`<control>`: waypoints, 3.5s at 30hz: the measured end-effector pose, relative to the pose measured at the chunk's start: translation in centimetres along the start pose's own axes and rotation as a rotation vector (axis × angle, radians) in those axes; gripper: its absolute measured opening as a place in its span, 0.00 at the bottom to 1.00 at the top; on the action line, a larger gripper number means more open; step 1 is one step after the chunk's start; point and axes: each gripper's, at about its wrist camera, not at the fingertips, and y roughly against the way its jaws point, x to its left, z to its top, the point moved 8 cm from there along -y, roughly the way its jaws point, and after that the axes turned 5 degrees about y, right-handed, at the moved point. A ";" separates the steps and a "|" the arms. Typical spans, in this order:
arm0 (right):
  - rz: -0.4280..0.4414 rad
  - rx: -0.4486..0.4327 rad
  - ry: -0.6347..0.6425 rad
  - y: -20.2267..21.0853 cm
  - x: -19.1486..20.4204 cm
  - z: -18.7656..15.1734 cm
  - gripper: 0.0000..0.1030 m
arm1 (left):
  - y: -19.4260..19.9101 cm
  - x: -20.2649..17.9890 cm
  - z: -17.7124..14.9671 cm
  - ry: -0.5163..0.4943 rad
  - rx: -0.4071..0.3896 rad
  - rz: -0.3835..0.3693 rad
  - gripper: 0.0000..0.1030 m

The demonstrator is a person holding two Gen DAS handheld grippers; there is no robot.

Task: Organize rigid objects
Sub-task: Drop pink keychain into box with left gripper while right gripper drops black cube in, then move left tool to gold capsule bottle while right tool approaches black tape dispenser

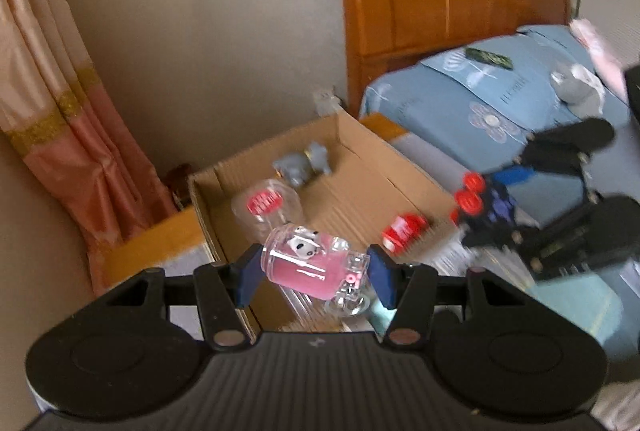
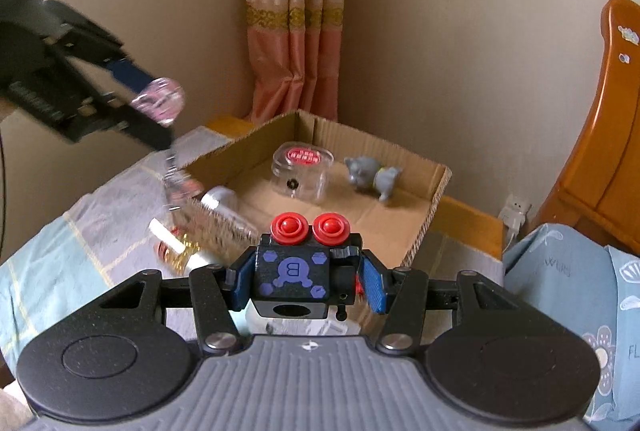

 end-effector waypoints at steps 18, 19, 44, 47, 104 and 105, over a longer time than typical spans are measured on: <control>-0.012 0.025 -0.002 -2.8 -0.9 1.9 0.57 | -5.3 2.7 -1.6 0.116 0.016 0.091 0.89; -0.012 0.027 -0.005 -3.1 -1.1 2.0 0.57 | -5.1 2.4 -1.9 0.126 0.011 0.092 0.89; -0.130 0.065 -0.128 -9.9 -4.4 7.0 0.91 | -2.9 0.4 -8.0 0.295 0.027 0.233 0.93; -0.121 0.039 -0.158 -9.0 -4.3 6.9 1.00 | -2.4 0.4 -8.5 0.319 0.022 0.238 0.93; 0.190 0.085 0.083 -7.4 11.7 -10.7 1.00 | -8.1 -1.3 -12.5 0.379 0.083 0.230 0.94; 0.189 0.084 0.084 -7.4 11.7 -10.7 1.00 | -8.3 -1.2 -12.4 0.378 0.080 0.245 0.94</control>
